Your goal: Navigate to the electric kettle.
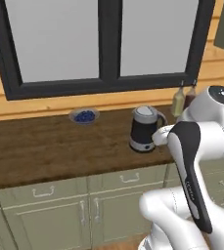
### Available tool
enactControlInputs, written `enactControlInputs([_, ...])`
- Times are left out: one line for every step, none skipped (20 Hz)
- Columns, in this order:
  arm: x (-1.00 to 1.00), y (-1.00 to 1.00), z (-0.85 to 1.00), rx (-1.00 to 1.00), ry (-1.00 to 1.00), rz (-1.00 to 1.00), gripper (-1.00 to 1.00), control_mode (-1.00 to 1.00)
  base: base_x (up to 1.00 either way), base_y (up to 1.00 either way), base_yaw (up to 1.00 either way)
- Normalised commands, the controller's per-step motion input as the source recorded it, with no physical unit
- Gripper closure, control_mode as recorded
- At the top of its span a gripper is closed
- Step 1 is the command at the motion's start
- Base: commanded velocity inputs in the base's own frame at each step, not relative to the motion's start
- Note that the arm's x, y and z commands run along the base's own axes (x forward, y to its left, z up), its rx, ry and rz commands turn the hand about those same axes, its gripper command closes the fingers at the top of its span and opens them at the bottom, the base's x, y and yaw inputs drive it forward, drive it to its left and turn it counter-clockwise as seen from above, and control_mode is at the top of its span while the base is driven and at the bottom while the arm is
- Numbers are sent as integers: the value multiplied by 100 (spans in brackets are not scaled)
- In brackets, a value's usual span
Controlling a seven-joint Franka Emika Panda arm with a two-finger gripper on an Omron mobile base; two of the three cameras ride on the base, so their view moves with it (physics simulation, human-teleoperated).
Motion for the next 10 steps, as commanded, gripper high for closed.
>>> enactControlInputs([0,0,0,0,0,0,-100,100,100,29,-42])
enactControlInputs([0,0,0,0,0,0,-100,100,100,10,-31])
enactControlInputs([0,0,0,0,0,0,-100,100,100,0,-20])
enactControlInputs([0,0,0,0,0,0,-100,100,100,0,-15])
enactControlInputs([0,0,0,0,0,0,-100,100,100,0,-13])
enactControlInputs([0,0,0,0,0,0,-100,100,100,0,-11])
enactControlInputs([0,0,0,0,0,0,-100,100,100,0,-7])
enactControlInputs([0,0,0,0,0,0,-100,100,100,-15,0])
enactControlInputs([0,0,0,0,0,0,-100,100,100,-48,9])
enactControlInputs([0,0,0,0,0,0,-100,100,100,-88,26])
